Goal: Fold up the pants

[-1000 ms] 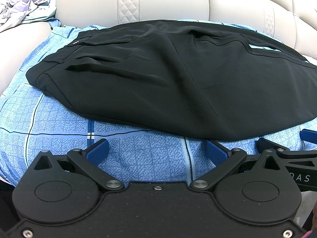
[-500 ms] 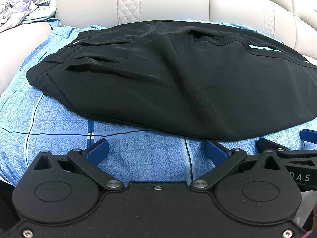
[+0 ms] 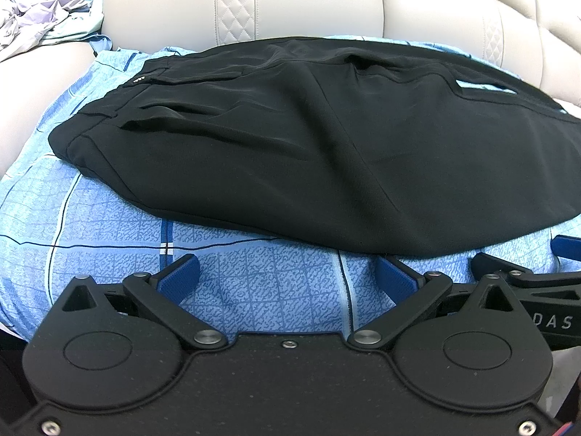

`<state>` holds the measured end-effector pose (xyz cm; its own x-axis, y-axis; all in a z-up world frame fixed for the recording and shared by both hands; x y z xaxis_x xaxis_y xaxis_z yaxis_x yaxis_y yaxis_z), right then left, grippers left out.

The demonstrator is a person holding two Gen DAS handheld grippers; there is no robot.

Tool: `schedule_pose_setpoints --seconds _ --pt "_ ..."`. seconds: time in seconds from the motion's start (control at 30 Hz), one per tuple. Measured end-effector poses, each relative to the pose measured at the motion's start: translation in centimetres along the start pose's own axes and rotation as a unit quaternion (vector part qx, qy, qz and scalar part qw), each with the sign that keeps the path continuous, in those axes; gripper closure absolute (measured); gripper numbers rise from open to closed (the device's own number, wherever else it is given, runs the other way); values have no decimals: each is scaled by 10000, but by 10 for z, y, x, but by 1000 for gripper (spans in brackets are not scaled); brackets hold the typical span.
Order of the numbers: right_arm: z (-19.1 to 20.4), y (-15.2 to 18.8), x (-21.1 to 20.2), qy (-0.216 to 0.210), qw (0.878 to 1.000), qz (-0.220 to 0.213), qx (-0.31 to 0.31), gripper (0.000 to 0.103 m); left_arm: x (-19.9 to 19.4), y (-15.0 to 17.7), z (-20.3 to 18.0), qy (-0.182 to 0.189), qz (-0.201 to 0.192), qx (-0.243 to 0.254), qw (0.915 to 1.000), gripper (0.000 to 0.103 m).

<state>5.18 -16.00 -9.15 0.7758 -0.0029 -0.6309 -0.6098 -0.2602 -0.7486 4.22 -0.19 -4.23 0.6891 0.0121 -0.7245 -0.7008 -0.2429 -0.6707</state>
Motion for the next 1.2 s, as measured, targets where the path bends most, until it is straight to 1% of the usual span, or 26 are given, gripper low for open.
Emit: schedule_pose_setpoints --seconds 0.07,0.1,0.13,0.17,0.2,0.23,0.3,0.37,0.43,0.5,0.6,0.7,0.73,0.77,0.83,0.87,0.93,1.03,1.07,1.2 --pt "2 -4 3 -108 9997 195 -16 0 1 -7 -2 -65 326 -37 9994 0" --pt "1 -6 4 -209 9988 432 -56 0 2 -12 -3 -81 529 -46 9986 0" --pt "-2 -8 3 -259 9981 556 -33 0 2 -16 -3 -77 708 -57 9974 2" --pt "-5 -12 3 -285 9978 599 21 0 0 -25 -3 42 949 -127 9954 6" --pt "-11 -16 -1 -315 9979 552 93 0 -2 -31 -2 175 994 -209 9947 7" --pt "-18 -22 -6 -335 9983 462 133 0 -8 -43 0 418 961 -380 9938 6" --pt "-35 -38 -13 -271 9992 241 177 0 -17 -68 3 679 814 -561 9928 6" --pt "-54 -56 -15 -101 9998 16 184 0 -23 -101 7 783 550 -605 9936 3" --pt "-80 -75 -12 125 9995 -165 258 0 -21 -137 12 769 247 -576 9951 2" --pt "-108 -95 -7 355 9979 -359 406 0 -12 -178 20 621 21 -698 9956 2" --pt "-156 -128 7 667 9919 -588 911 0 15 -236 37 431 -262 -1121 9924 2" --pt "-208 -160 33 683 9846 -609 1492 0 49 -285 56 144 -475 -1553 9866 1" --pt "-221 -167 41 690 9829 -543 1621 0 66 -305 64 29 -487 -1714 9840 1" --pt "-241 -175 53 710 9804 -471 1774 0 80 -316 69 -36 -473 -1807 9824 1" --pt "-269 -189 74 804 9774 -264 1936 0 115 -338 78 -191 -309 -2018 9788 1" --pt "-284 -196 86 810 9758 -180 2025 0 137 -351 85 -328 -192 -2228 9741 1" --pt "-308 -207 115 822 9707 78 2258 0 163 -359 94 -576 -134 -2560 9649 1" --pt "-333 -222 169 830 9627 536 2517 1 203 -370 110 -950 -326 -3120 9447 1" --pt "-340 -225 187 866 9614 699 2518 1 215 -372 113 -1042 -336 -3193 9413 1" --pt "-344 -237 250 993 9621 1234 2219 1 248 -372 120 -1321 -234 -3199 9379 1"
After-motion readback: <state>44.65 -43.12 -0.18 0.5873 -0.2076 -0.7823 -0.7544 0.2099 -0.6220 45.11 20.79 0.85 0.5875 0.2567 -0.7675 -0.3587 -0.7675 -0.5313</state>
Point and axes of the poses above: each gripper's, at about its wrist camera, not at the fingertips, and x roughly the way its jaws point, z to its left, y to its underside, the point moved 6 cm from there along x, roughly the way its jaws point, and after that the axes turned 15 degrees about -x, right-handed, at the moved point
